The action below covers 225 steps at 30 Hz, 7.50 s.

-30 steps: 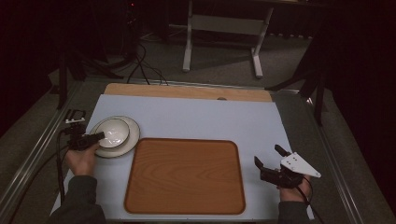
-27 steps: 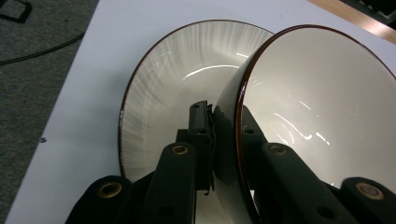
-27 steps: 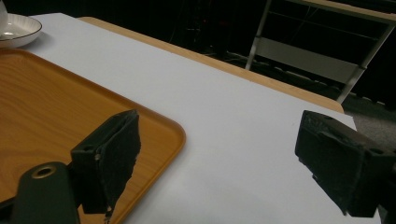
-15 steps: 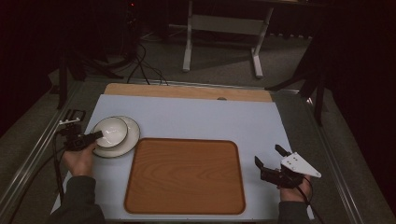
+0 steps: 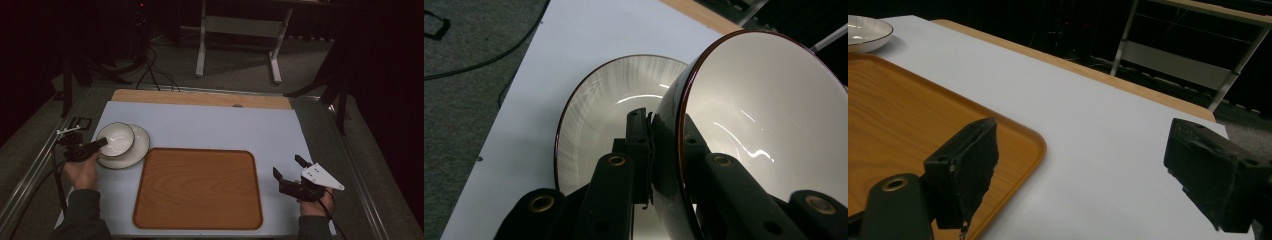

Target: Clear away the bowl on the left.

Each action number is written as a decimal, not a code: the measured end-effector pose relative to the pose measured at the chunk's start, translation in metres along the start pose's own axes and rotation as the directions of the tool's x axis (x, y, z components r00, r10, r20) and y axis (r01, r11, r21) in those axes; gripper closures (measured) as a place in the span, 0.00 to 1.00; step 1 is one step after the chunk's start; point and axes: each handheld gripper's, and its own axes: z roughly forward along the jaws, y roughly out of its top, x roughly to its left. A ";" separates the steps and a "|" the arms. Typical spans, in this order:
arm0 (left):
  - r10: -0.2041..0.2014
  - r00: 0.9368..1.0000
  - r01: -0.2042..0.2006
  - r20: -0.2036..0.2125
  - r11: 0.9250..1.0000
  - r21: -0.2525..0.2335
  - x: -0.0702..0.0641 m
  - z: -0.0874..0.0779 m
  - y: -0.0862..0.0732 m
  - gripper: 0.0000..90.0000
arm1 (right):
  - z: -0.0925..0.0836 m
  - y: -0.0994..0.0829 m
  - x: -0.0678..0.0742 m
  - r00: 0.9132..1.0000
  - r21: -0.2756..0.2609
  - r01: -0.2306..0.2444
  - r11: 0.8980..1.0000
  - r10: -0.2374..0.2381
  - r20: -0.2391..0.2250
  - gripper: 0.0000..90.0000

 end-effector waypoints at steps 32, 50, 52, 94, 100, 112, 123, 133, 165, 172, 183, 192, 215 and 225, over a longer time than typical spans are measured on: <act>0.107 0.993 -0.104 0.052 0.993 -0.053 -0.030 -0.020 0.010 0.91 | -0.001 0.000 -0.001 1.000 -0.004 -0.002 1.000 0.002 0.001 0.15; 0.161 0.984 -0.155 0.080 0.985 -0.074 -0.053 -0.028 0.013 0.91 | -0.002 0.000 -0.002 1.000 -0.008 -0.004 1.000 0.004 0.002 0.15; 0.165 0.983 -0.159 0.082 0.985 -0.075 -0.055 -0.028 0.013 0.91 | -0.002 0.000 -0.002 1.000 -0.009 -0.004 1.000 0.004 0.003 0.15; 0.273 0.952 -0.272 0.140 0.962 -0.026 -0.097 -0.019 0.002 0.91 | -0.004 0.001 -0.003 1.000 -0.020 -0.002 1.000 0.002 -0.001 0.15; 0.291 0.945 -0.292 0.147 0.956 -0.016 -0.102 -0.016 0.000 0.91 | -0.004 0.001 -0.003 1.000 -0.020 -0.002 1.000 0.002 -0.001 0.15; 0.313 0.937 -0.317 0.157 0.948 0.001 -0.109 -0.011 -0.004 0.91 | -0.004 0.001 -0.003 1.000 -0.020 -0.002 1.000 0.002 -0.001 0.15; 0.322 0.932 -0.329 0.168 0.944 0.012 -0.114 -0.007 -0.008 0.91 | -0.004 0.001 -0.003 1.000 -0.021 -0.004 1.000 0.004 0.000 0.15; 0.334 0.926 -0.344 0.178 0.939 0.027 -0.119 -0.003 -0.012 0.91 | -0.004 0.001 -0.003 1.000 -0.023 -0.002 1.000 0.002 0.001 0.15; 0.360 0.912 -0.379 0.198 0.923 0.067 -0.132 0.009 -0.024 0.91 | -0.005 0.001 -0.003 1.000 -0.025 -0.002 1.000 0.003 0.003 0.15; 0.358 0.910 -0.380 0.211 0.922 0.075 -0.133 0.012 -0.026 0.91 | -0.005 0.001 -0.003 1.000 -0.024 -0.004 1.000 0.004 0.003 0.15; 0.359 0.907 -0.386 0.221 0.918 0.089 -0.136 0.015 -0.029 0.91 | -0.006 0.001 -0.003 1.000 -0.027 -0.004 1.000 0.004 0.003 0.15; 0.364 0.903 -0.393 0.228 0.914 0.098 -0.139 0.018 -0.033 0.91 | -0.006 0.001 -0.003 1.000 -0.027 -0.003 1.000 0.003 0.004 0.15; 0.389 0.883 -0.434 0.264 0.891 0.137 -0.154 0.029 -0.047 0.90 | -0.006 0.001 -0.003 1.000 -0.029 0.000 1.000 0.001 0.005 0.15; 0.396 0.873 -0.448 0.284 0.882 0.147 -0.161 0.031 -0.051 0.90 | -0.006 0.002 -0.004 1.000 -0.031 -0.001 1.000 0.001 0.004 0.15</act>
